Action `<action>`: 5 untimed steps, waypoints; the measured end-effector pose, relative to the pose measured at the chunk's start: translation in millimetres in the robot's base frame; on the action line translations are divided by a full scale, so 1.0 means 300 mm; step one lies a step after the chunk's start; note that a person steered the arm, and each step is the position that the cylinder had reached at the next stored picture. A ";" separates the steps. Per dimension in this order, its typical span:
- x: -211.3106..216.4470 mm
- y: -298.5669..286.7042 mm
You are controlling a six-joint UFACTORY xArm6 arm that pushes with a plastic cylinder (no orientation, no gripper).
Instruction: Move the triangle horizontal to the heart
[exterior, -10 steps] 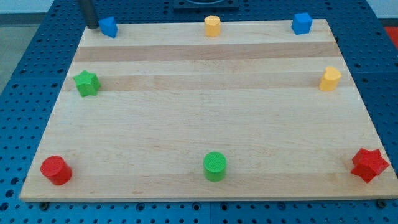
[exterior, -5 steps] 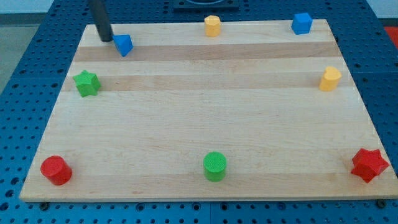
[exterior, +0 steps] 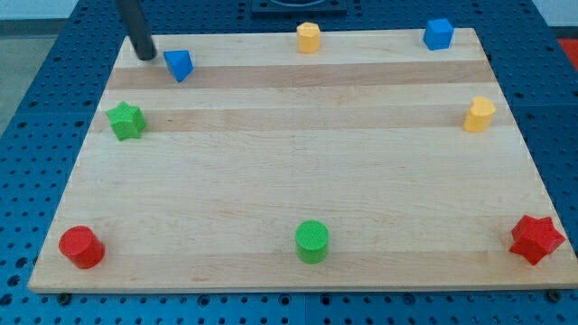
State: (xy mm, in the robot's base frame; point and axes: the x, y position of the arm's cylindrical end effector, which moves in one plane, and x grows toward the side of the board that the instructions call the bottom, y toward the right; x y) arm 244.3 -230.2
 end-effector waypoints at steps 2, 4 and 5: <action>0.288 0.400; 0.330 0.503; 0.140 0.365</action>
State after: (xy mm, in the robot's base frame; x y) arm 286.3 -120.7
